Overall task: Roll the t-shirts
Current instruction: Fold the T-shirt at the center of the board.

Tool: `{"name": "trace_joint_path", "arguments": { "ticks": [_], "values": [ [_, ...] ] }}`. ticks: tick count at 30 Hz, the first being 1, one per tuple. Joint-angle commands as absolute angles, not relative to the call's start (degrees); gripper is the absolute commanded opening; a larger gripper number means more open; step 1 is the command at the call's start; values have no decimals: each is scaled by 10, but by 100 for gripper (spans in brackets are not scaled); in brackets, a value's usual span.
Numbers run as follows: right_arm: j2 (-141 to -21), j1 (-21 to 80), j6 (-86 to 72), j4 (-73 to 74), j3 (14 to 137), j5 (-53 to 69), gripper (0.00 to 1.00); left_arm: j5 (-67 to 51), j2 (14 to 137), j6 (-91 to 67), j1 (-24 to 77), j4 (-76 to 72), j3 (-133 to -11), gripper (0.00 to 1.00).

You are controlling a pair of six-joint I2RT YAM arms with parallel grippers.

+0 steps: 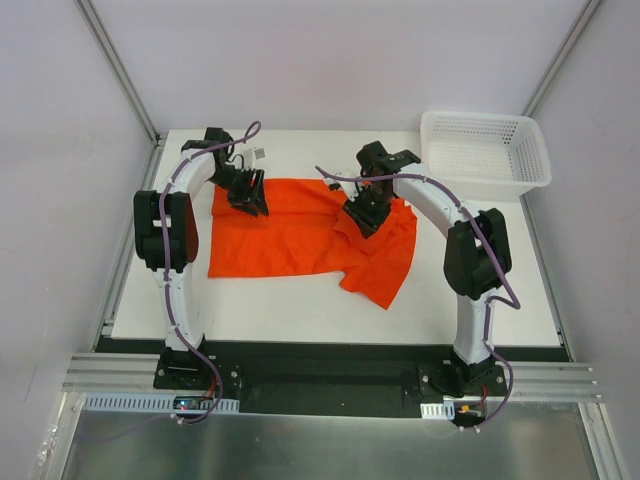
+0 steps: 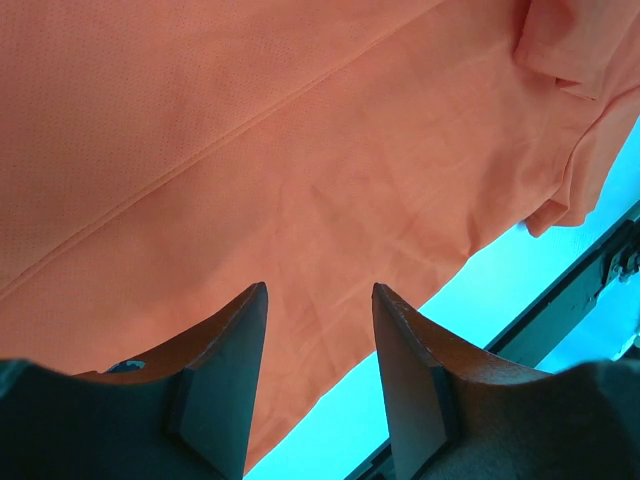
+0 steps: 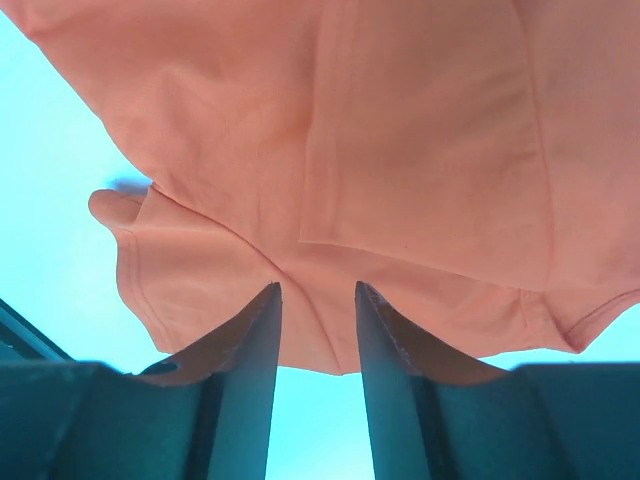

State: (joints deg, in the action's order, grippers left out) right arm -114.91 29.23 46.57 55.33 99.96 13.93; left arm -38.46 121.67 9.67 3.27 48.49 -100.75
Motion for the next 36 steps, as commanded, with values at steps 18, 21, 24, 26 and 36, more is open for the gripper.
{"name": "trace_joint_path", "arguments": {
  "ticks": [18,21,24,26,36],
  "values": [
    [-1349,168,520,442,1248,4,16,-174,1270,189,-10,494,-1102,39],
    [-1382,168,569,420,1253,-38,12,-152,1285,205,-14,495,-1106,38],
    [-1407,167,605,410,1256,-69,9,-134,1298,212,-18,498,-1109,37],
    [-1418,165,621,403,1256,-79,8,-121,1307,221,-19,499,-1110,37],
    [-1454,164,640,337,1282,-99,8,-63,1351,260,-32,507,-1149,35]
  ]
}}
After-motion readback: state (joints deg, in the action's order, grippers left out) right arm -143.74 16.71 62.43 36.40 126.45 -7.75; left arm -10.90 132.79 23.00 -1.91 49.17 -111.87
